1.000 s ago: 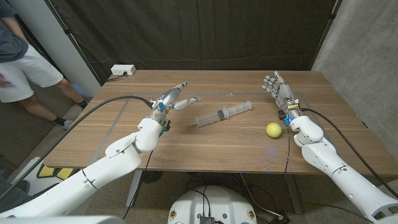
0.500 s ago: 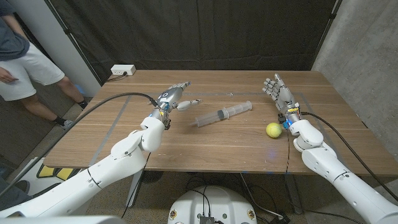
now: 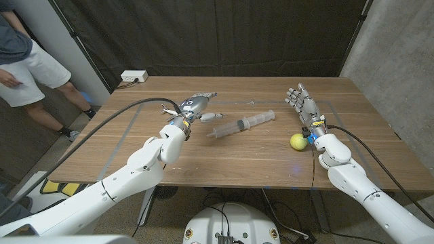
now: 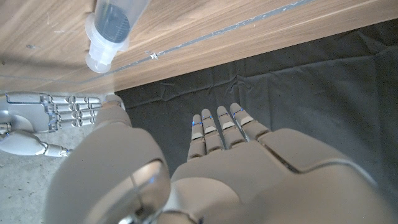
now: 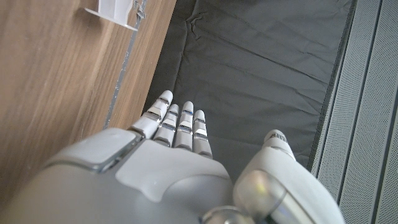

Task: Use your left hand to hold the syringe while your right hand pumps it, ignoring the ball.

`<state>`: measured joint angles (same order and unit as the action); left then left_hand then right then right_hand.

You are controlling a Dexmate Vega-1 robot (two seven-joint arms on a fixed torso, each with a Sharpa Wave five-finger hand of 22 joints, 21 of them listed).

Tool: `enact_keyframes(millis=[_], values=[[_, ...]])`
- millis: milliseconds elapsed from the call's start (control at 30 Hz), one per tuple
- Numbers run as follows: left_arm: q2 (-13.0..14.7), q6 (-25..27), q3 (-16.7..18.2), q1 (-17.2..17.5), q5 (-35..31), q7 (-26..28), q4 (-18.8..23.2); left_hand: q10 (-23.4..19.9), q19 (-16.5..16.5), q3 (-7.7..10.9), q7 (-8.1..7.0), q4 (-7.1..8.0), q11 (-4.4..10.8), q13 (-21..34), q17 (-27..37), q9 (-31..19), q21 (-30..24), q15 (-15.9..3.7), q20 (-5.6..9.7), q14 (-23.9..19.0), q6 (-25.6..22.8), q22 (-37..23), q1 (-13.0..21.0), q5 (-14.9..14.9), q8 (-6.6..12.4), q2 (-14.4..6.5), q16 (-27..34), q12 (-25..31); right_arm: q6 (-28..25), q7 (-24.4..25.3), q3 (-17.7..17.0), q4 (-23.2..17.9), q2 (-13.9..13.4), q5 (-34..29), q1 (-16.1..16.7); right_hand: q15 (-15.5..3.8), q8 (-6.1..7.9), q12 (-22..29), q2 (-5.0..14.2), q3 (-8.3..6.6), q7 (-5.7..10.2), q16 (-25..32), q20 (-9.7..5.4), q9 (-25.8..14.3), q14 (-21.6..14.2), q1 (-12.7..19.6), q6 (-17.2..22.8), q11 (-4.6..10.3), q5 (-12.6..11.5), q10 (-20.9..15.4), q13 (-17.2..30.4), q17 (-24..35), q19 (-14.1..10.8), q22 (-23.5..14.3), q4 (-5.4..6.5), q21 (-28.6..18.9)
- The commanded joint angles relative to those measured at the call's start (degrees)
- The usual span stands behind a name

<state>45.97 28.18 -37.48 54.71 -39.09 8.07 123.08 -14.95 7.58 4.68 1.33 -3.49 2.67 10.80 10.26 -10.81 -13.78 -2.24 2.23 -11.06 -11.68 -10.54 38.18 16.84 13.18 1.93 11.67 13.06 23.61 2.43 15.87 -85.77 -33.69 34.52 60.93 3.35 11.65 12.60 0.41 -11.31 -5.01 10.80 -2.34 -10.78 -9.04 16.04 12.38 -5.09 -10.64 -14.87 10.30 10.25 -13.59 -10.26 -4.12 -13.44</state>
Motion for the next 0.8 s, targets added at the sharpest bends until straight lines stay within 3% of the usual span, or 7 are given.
enact_keyframes(millis=[33,167,367,467,800], values=[[-2.3,2.4,-3.8,-4.4,-9.9,-13.1,-0.8,-0.7,0.7,0.22,-0.37,-0.52,0.18,0.2,0.1,-0.1,-0.3,-0.07,0.07,-0.9,-0.5,-0.1,0.8,0.1,0.19,0.5,0.3,0.2,0.0,0.6,-0.1,-1.0,-0.2,0.1,1.1,0.00,-0.06,0.1,0.41,-0.12,-0.15,0.1,-0.45,-0.1,-0.5,0.4,0.6,-0.33,-0.2,-0.5,0.3,0.2,-0.7,-0.2,-0.39,0.2],[-3.6,2.1,-4.7,-5.7,-12.2,-15.8,-1.6,-1.1,1.5,0.17,-0.61,-0.95,0.70,0.2,0.1,-0.1,-0.5,-0.69,-0.55,-1.7,-0.7,-0.1,1.6,0.1,0.07,0.7,0.4,0.2,-0.4,0.9,-0.2,-1.5,-0.3,0.1,1.3,0.03,-0.08,0.4,0.55,-0.08,-0.17,0.4,-0.41,-0.2,-1.4,0.3,0.6,-0.37,-0.2,-1.5,0.3,0.3,-1.3,-0.2,-0.35,0.1],[-5.4,1.7,-6.0,-8.1,-14.4,-21.7,-3.0,-1.6,3.2,0.04,-0.60,-1.36,0.41,0.2,0.1,-0.1,-1.0,0.29,-2.00,-3.2,-1.3,-0.2,2.4,0.1,0.02,1.0,0.6,0.0,-0.7,0.9,-0.1,-1.6,-0.4,0.3,1.4,-0.11,-0.07,0.4,0.58,-0.05,-0.07,0.4,-0.48,-0.2,-1.4,0.3,0.7,-0.39,-0.2,-1.5,0.3,0.3,-1.4,-0.2,-0.37,0.1],[-6.0,1.1,-6.6,-9.0,-15.5,-23.7,-3.6,-1.7,4.0,-0.02,-0.52,-1.49,0.54,0.2,0.1,-0.2,-1.2,0.64,-3.88,-4.0,-1.3,-0.3,2.7,0.0,-0.16,0.9,0.7,-0.1,-0.9,0.9,-0.1,-1.6,-0.3,0.4,1.4,-0.10,-0.07,0.4,0.60,-0.05,-0.12,0.3,-0.52,-0.2,-1.4,0.3,0.8,-0.37,-0.2,-1.5,0.3,0.3,-1.4,-0.2,-0.38,0.2],[-8.5,2.1,-7.4,-10.0,-19.7,-29.8,-4.4,-2.1,5.6,0.01,-0.30,-1.66,0.64,0.2,0.2,-0.2,-1.7,0.31,-4.16,-5.2,-1.6,-0.4,3.3,0.0,-0.28,0.7,0.8,-0.2,-1.8,1.2,-0.1,-1.8,-0.4,0.6,1.3,0.00,-0.08,0.4,0.63,0.01,-0.10,0.3,-0.45,-0.2,-1.5,0.2,0.8,-0.35,-0.2,-1.6,0.3,0.3,-1.5,-0.2,-0.39,0.3]])
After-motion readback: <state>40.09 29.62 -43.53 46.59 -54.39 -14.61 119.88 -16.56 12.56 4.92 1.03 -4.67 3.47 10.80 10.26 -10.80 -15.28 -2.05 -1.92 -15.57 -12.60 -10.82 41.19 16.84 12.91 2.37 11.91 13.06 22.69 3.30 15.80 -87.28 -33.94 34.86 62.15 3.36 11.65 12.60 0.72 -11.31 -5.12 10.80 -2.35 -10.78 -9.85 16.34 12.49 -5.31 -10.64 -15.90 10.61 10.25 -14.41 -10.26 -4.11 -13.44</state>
